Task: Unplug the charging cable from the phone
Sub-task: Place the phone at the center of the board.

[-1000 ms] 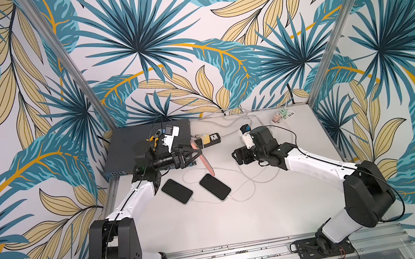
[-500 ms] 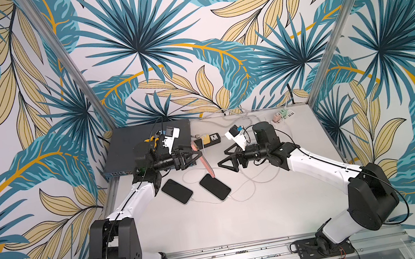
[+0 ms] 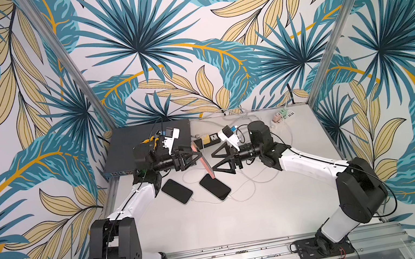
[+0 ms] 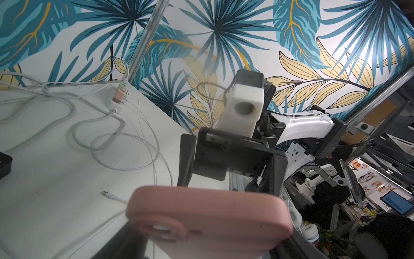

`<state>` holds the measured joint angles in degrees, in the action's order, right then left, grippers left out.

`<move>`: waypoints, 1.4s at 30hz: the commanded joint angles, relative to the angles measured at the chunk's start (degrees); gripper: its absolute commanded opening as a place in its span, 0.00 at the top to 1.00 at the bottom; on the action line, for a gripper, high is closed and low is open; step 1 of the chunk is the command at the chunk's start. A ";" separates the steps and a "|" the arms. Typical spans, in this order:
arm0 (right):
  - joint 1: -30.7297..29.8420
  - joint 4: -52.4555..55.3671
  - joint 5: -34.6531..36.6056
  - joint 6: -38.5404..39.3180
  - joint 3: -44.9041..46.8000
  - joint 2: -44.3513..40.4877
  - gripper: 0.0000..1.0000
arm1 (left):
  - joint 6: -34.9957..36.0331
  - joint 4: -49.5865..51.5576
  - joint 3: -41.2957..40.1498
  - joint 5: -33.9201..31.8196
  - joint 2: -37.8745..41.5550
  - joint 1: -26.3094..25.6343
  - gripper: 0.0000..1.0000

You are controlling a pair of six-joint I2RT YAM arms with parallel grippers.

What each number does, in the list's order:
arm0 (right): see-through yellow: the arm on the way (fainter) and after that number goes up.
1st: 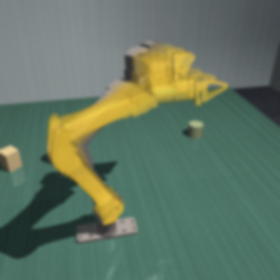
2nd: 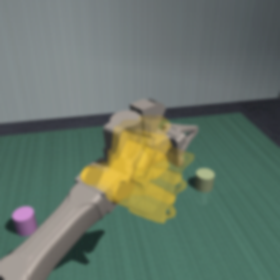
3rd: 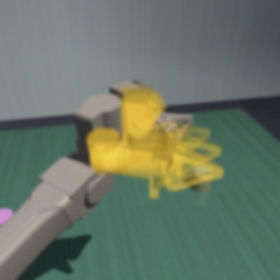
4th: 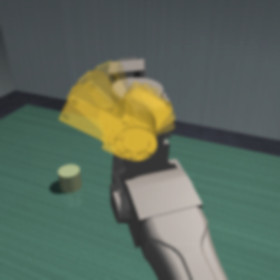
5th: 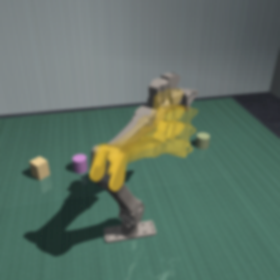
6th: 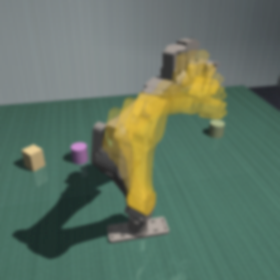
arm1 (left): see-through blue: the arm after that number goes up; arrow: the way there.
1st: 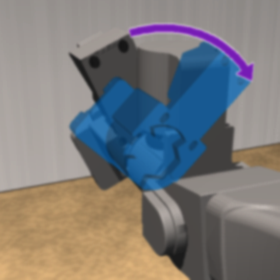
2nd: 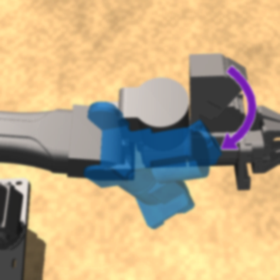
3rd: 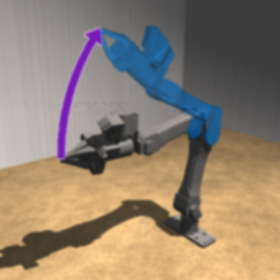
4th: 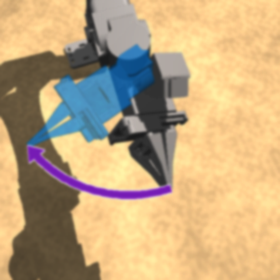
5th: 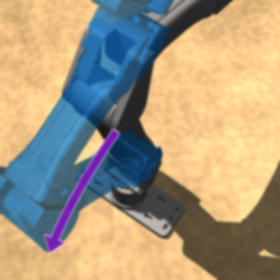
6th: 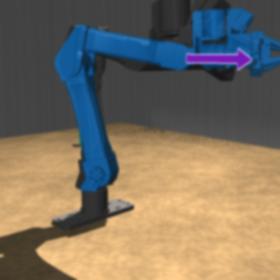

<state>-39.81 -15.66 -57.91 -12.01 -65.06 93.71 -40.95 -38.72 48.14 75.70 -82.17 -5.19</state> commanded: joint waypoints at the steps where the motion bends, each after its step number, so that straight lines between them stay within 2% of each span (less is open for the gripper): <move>1: -1.01 -1.50 -1.74 -0.70 -2.10 2.08 0.00 | -2.89 -7.03 -0.39 1.24 1.15 0.27 0.52; 14: -3.52 0.46 -1.72 0.33 -6.61 6.29 0.02 | -3.63 -8.65 -0.81 1.46 0.99 0.18 0.51; 16: -3.52 0.38 -1.42 0.30 -6.60 6.36 0.05 | -3.78 -8.66 -0.85 1.49 0.99 0.18 0.51; 19: -3.52 0.16 -1.06 0.03 -6.49 6.48 0.16 | -3.74 -8.83 -0.94 1.55 0.96 0.18 0.51; 24: -3.52 -1.00 -1.34 -1.33 -5.98 6.49 0.24 | -3.57 -9.07 -1.05 1.46 0.69 0.22 0.49; 26: -3.52 -1.34 -1.60 -1.28 -5.56 6.27 0.30 | -3.61 -9.05 -1.11 1.40 0.69 0.18 0.47; 30: -3.52 -2.25 -1.55 -1.53 -4.46 5.75 0.38 | -3.44 -8.91 -1.12 1.19 0.69 0.19 0.38; 34: -3.43 -3.12 -0.97 -1.66 -3.19 4.80 0.43 | -3.13 -8.74 -1.20 1.08 0.73 0.27 0.03; 35: -3.36 -3.19 -0.76 -1.62 -2.96 4.49 0.43 | -2.90 -8.81 -1.27 1.03 0.80 0.27 0.00; 39: -2.89 -3.58 1.51 -2.06 -1.18 2.73 0.44 | -1.73 -8.19 -1.33 0.75 1.20 0.35 0.00; 42: -2.49 -4.77 4.88 -3.12 1.15 0.65 0.44 | 1.72 -3.84 -1.03 -0.73 1.76 0.60 0.00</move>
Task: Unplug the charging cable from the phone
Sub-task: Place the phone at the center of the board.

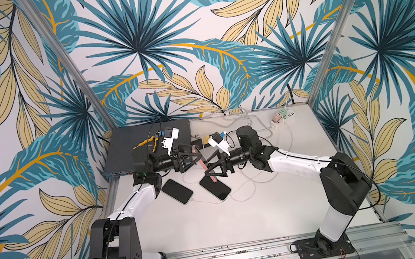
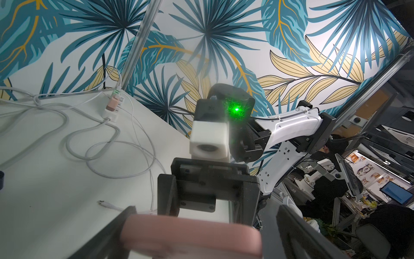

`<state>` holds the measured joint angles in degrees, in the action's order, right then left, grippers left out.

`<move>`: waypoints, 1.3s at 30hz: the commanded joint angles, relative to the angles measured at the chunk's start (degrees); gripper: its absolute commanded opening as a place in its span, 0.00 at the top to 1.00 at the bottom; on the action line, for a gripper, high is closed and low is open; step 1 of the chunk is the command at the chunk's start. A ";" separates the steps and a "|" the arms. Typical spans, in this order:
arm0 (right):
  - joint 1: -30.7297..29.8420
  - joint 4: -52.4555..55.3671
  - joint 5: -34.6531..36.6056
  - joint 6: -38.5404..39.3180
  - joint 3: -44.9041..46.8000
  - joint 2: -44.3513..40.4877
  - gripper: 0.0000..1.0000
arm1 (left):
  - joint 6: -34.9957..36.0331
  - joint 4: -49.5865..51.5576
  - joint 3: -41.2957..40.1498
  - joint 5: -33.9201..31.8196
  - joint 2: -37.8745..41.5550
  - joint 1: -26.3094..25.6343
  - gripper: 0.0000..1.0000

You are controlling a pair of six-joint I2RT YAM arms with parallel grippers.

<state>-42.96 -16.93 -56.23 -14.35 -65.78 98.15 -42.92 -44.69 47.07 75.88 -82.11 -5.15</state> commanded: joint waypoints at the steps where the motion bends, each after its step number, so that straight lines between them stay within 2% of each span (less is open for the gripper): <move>1: 0.76 -3.54 4.48 -1.08 2.60 -4.48 0.44 | 6.09 5.49 0.43 -1.83 2.03 0.72 0.00; 5: 0.86 -0.77 12.13 -1.46 4.78 -7.10 0.43 | 17.91 22.73 3.08 -7.52 3.63 1.23 0.00; 7: 0.86 2.00 16.92 -1.53 5.31 -8.40 0.43 | 20.59 26.09 3.29 -9.84 4.40 1.22 0.00; 11: 0.86 9.34 27.37 -2.78 5.79 -10.40 0.42 | 21.88 27.32 3.20 -11.60 4.90 1.37 0.00; 16: 0.86 16.54 36.55 -4.59 5.35 -10.88 0.39 | 22.25 27.55 3.20 -12.14 4.30 1.37 0.00; 20: 0.84 25.45 47.58 -5.73 4.21 -11.05 0.39 | 22.60 27.79 3.20 -12.38 4.26 1.34 0.00; 26: 0.93 35.17 58.55 -7.56 3.70 -10.76 0.37 | 23.06 28.16 3.20 -12.42 3.65 1.37 0.00; 31: 2.01 43.11 64.60 -9.62 3.81 -9.30 0.34 | 23.04 28.25 3.38 -12.26 3.21 1.32 0.00; 39: 5.16 46.87 66.00 -10.98 9.62 -9.50 0.33 | 23.20 28.60 3.60 -12.20 2.88 1.36 0.00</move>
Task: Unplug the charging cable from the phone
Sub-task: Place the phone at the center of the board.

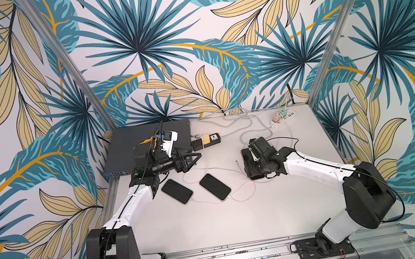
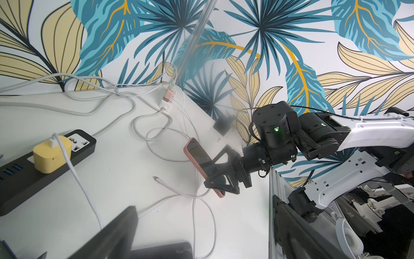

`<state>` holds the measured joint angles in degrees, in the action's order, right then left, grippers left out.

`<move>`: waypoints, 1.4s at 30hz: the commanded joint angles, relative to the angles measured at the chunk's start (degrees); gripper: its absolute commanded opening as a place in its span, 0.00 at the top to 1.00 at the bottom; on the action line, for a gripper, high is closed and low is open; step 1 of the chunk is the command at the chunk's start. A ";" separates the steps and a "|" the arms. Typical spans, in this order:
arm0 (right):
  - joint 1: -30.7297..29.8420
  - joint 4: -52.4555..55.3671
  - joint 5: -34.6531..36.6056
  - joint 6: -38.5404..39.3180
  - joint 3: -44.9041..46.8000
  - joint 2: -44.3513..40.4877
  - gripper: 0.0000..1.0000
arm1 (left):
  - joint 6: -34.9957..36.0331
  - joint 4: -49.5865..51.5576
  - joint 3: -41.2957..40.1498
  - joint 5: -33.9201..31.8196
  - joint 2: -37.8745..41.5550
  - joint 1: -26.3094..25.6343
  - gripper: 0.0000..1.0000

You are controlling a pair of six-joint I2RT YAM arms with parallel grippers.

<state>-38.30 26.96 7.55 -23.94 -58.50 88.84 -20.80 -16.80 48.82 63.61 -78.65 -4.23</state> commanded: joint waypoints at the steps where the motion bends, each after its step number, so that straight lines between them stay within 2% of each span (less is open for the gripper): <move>1: 0.77 3.35 2.14 -1.49 2.98 -0.30 0.33 | 1.08 0.71 1.88 0.10 -0.65 0.40 0.00; 21: 1.82 3.65 0.97 -0.25 8.36 4.38 0.29 | 1.23 1.40 2.42 0.06 -1.36 0.45 0.00; 25: 1.80 3.82 1.08 0.39 8.12 4.75 0.23 | 1.62 1.84 2.42 -0.03 -1.18 0.45 0.00; 28: 1.81 4.30 1.24 1.32 7.59 4.71 0.09 | 1.77 1.94 2.42 -0.30 -1.03 0.41 0.00; 31: 1.61 4.84 1.14 2.50 6.28 4.24 0.01 | 1.79 1.86 2.34 -0.51 -1.02 0.45 0.00; 42: -4.72 2.37 -2.07 6.88 -2.47 4.86 0.00 | 2.60 2.81 2.60 -0.99 -0.86 0.45 0.00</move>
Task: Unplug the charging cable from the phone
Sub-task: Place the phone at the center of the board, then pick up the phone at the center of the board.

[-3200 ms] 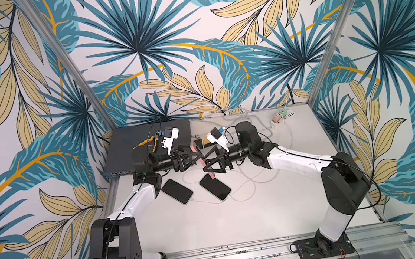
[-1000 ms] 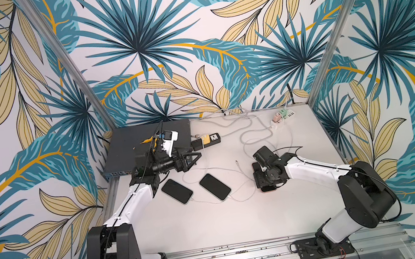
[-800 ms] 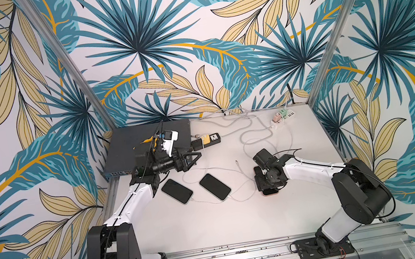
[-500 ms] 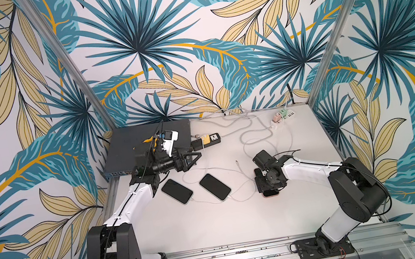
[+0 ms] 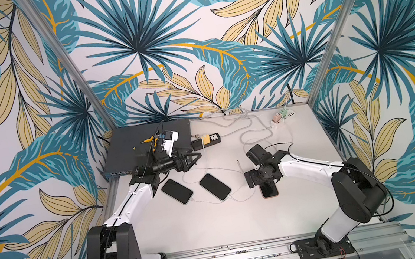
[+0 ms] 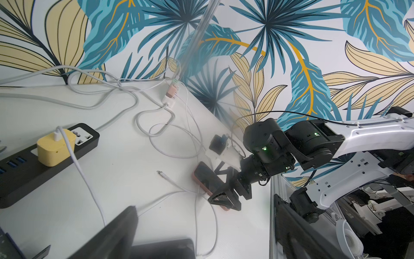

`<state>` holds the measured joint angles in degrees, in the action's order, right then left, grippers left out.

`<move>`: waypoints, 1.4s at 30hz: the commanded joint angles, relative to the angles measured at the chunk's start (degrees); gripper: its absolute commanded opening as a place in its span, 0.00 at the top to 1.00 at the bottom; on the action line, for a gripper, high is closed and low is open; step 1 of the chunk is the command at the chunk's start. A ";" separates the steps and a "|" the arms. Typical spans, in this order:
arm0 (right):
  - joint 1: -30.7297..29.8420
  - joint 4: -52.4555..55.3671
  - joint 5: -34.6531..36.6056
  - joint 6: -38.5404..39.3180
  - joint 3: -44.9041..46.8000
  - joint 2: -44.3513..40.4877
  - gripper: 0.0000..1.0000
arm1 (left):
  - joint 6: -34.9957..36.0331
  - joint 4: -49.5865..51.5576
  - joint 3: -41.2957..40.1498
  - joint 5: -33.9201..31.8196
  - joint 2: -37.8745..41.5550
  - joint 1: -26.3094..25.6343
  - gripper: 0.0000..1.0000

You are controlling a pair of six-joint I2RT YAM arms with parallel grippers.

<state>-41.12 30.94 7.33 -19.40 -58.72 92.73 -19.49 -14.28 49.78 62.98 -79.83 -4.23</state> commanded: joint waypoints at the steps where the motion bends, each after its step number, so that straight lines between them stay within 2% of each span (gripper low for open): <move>1: -2.79 -2.26 -2.56 2.86 -3.17 1.56 0.00 | 1.34 0.37 1.70 -0.44 0.32 0.45 0.00; 10: -11.57 -6.90 -5.70 8.02 -11.53 8.69 0.00 | 1.90 1.40 1.90 -0.93 0.29 0.50 0.00; 16: -14.92 -8.32 -6.48 11.07 -15.37 13.26 0.00 | 2.17 1.76 1.99 -1.10 0.39 0.66 0.00; 30: -16.64 -9.37 -6.48 15.35 -18.54 20.99 0.00 | 2.26 1.89 1.99 -0.84 0.46 0.93 0.00; 42: -16.61 -7.70 -5.62 15.61 -19.85 24.81 0.02 | 2.21 2.24 2.00 -0.67 0.67 1.06 0.00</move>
<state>-57.49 21.74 1.39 -4.19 -77.80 116.16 -18.35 -12.47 49.93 61.93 -79.83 -3.66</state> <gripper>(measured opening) 0.986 0.999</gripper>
